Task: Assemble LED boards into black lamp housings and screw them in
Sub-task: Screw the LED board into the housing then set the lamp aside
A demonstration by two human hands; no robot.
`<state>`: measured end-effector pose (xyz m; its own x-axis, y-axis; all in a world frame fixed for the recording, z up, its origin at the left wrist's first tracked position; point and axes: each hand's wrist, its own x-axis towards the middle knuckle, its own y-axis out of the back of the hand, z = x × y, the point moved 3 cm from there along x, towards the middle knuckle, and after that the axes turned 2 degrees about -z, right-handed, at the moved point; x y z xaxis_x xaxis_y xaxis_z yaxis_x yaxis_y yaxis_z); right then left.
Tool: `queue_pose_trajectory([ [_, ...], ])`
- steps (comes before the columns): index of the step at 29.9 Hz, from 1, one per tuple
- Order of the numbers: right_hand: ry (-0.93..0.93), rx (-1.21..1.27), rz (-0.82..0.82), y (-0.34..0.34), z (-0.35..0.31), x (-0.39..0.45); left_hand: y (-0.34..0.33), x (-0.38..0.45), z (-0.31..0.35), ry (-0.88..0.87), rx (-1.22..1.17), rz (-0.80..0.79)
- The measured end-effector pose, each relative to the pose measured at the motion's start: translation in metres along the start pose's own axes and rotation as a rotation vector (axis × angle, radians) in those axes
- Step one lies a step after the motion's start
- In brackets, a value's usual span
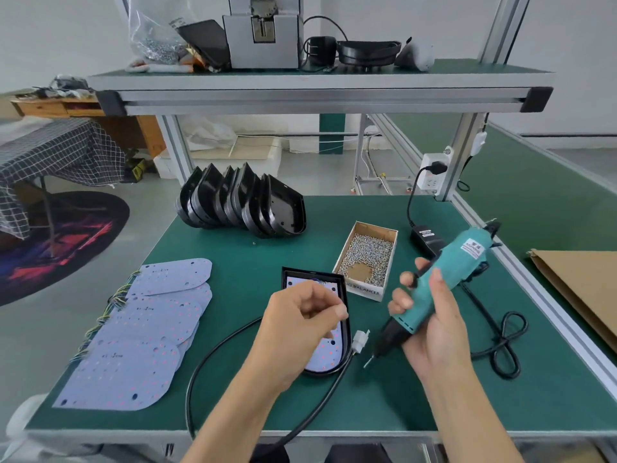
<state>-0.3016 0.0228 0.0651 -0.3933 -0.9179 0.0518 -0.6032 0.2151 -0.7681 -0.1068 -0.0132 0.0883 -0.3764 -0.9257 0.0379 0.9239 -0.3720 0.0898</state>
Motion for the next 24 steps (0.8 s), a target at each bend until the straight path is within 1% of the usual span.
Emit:
queue_pose_trajectory([
  [5,0.021,0.109,-0.027,-0.019,-0.011,-0.007,0.01,-0.017,0.0,0.022,-0.218,0.092],
  [7,0.024,0.161,-0.019,-0.027,-0.015,-0.009,0.007,-0.025,-0.004,0.086,-0.368,0.114],
  [9,0.036,0.206,-0.017,-0.036,-0.016,-0.011,-0.002,-0.032,-0.011,0.165,-0.537,0.099],
  [12,0.103,0.231,-0.003,-0.05,-0.018,-0.014,-0.016,-0.042,-0.015,0.237,-0.827,0.07],
  [14,0.149,0.237,0.012,-0.056,-0.018,-0.017,-0.022,-0.046,-0.014,0.277,-0.977,0.072],
  [16,0.175,0.24,0.027,-0.061,-0.019,-0.02,-0.024,-0.049,-0.012,0.291,-1.022,0.102],
  [19,0.197,0.261,0.037,-0.064,-0.02,-0.022,-0.021,-0.05,-0.011,0.271,-0.995,0.151],
  [24,0.219,0.274,0.05,-0.069,-0.021,-0.023,-0.025,-0.054,-0.012,0.256,-0.951,0.145],
])
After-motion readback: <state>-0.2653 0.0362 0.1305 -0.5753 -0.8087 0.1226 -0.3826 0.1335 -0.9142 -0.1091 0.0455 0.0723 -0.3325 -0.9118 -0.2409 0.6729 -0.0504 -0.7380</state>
